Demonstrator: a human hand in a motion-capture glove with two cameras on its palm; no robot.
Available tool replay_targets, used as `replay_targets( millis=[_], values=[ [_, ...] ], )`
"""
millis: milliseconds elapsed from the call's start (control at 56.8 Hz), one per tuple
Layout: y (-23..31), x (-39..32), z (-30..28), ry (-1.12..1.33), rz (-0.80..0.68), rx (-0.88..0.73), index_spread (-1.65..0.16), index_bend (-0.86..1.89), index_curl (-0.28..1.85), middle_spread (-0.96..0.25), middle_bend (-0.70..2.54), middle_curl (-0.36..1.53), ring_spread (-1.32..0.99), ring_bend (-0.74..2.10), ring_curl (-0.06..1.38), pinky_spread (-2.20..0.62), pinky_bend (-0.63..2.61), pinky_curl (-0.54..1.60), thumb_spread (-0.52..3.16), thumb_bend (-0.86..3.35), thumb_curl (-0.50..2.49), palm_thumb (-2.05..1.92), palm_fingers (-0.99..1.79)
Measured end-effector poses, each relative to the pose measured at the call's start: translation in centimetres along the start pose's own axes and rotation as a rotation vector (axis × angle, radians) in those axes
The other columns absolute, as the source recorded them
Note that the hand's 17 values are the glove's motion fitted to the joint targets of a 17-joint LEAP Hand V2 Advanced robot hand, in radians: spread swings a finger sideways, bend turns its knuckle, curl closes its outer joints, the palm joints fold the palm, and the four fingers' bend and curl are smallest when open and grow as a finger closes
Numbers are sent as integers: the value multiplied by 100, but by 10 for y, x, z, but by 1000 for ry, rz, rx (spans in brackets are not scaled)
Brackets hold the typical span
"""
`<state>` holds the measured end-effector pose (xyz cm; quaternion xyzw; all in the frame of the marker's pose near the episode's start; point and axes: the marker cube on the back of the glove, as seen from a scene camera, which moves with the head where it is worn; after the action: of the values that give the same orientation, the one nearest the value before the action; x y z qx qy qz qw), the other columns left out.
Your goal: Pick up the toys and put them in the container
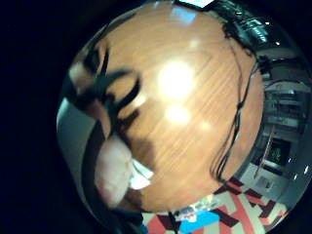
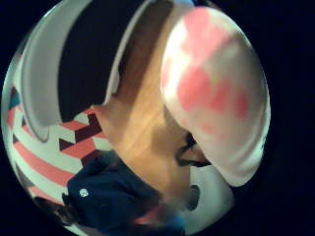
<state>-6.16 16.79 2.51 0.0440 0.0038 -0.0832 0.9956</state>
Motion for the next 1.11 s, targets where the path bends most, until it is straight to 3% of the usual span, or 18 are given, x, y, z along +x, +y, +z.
replay_targets(
  millis=[194,633,1109],
  values=[
    [9,5,-37,-63,0,-60,-28,22,6,-12,73,50,-33,120,52,-34,111,45,95,21,63,76,109],
    [52,37,-258,239,180,-9,-36,41,9,-19,85,69,-39,127,59,-40,113,52,46,16,87,75,105],
    [83,102,-254,306,379,-84,-37,44,7,-22,79,81,-39,128,61,-40,113,54,30,11,102,73,101]
  ],
)
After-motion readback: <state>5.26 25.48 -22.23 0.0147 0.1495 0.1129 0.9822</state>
